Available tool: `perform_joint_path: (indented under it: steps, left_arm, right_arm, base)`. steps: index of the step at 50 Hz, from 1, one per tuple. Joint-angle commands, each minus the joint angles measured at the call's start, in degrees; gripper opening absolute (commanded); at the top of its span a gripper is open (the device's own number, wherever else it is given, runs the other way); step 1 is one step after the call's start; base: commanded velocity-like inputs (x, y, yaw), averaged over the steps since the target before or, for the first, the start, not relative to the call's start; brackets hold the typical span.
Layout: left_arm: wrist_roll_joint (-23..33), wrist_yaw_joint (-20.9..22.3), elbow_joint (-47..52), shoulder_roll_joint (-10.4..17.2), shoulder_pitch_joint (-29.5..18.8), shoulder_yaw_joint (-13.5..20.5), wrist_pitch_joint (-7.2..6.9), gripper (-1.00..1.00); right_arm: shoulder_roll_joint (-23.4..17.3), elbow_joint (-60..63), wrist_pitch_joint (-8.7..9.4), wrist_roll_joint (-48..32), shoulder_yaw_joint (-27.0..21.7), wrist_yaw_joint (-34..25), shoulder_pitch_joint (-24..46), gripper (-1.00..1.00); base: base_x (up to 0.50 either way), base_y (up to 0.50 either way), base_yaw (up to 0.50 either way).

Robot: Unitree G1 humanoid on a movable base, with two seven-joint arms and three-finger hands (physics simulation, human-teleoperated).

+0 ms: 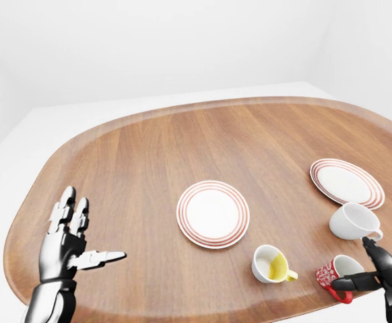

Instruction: Put the red mug on the left plate.

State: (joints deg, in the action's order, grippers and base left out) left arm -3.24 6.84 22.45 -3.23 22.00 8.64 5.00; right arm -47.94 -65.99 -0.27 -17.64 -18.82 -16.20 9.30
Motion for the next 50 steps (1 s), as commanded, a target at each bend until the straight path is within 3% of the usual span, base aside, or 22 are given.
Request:
perform_joint_path:
  steps: [1, 8, 21, 22, 24, 25, 26, 42, 46, 49, 50]
  left_arm:
    - [-0.01, 0.01, -0.02, 0.01, -0.03, 0.03, 0.00, 1.00]
    - [0.09, 0.01, 0.03, 0.00, -0.01, -0.06, 0.00, 1.00]
    - [0.02, 0.03, -0.04, 0.03, -0.05, 0.05, 0.00, 1.00]
    - [0.03, 0.04, -0.06, 0.04, -0.10, 0.05, 0.00, 1.00]
    - [0.01, 0.07, -0.04, 0.05, -0.10, 0.07, 0.00, 1.00]
    - [0.00, 0.08, -0.04, 0.04, -0.09, 0.08, 0.00, 1.00]
    - [0.02, 0.06, -0.02, 0.03, -0.10, 0.08, 0.00, 1.00]
    - [0.04, 0.09, -0.01, 0.00, -0.08, 0.07, 0.00, 1.00]
    - [0.00, 0.08, 0.00, -0.01, -0.05, 0.08, 0.00, 1.00]
    - [0.12, 0.05, -0.04, -0.02, -0.03, -0.01, 0.00, 1.00]
    - [0.11, 0.06, -0.06, 0.00, -0.03, -0.02, 0.00, 1.00]
  right_arm:
    - [0.27, -1.55, -0.77, 0.63, 1.43, 0.59, 0.26, 1.00]
    - [0.63, -3.88, -1.88, 0.84, 2.38, 1.35, 1.01, 1.00]
    - [0.66, -4.24, -2.25, 1.38, 3.22, 1.23, 0.79, 1.00]
    - [0.76, -4.19, -2.27, 1.20, 3.41, 0.98, 0.70, 0.68]
    - [0.86, -4.35, -2.45, 1.04, 3.52, 0.83, 0.73, 0.36]
    - [0.88, -4.44, -2.53, 0.96, 3.57, 0.87, 0.75, -0.17]
    - [0.88, -4.68, -2.59, 0.87, 3.64, 0.86, 0.84, -0.96]
    - [0.50, -3.67, -1.91, 0.43, 3.55, 0.18, 0.31, -1.00]
    - [-0.59, -1.01, 1.02, -0.64, 2.83, 0.80, -0.31, -1.00]
    - [-1.69, 7.55, 5.27, -0.81, -0.37, -0.93, -2.21, -1.00]
    - [-1.59, 10.74, 5.27, -1.47, -1.56, -1.58, -3.12, -1.00]
  base:
    - [0.00, 0.00, 0.00]
    - [0.00, 0.00, 0.00]
    - [0.00, 0.00, 0.00]
    - [0.00, 0.00, 0.00]
    - [0.00, 0.00, 0.00]
    - [0.00, 0.00, 0.00]
    - [0.00, 0.00, 0.00]
    - [0.00, 0.00, 0.00]
    - [0.00, 0.00, 0.00]
    - [0.00, 0.00, 0.00]
    - [0.00, 0.00, 0.00]
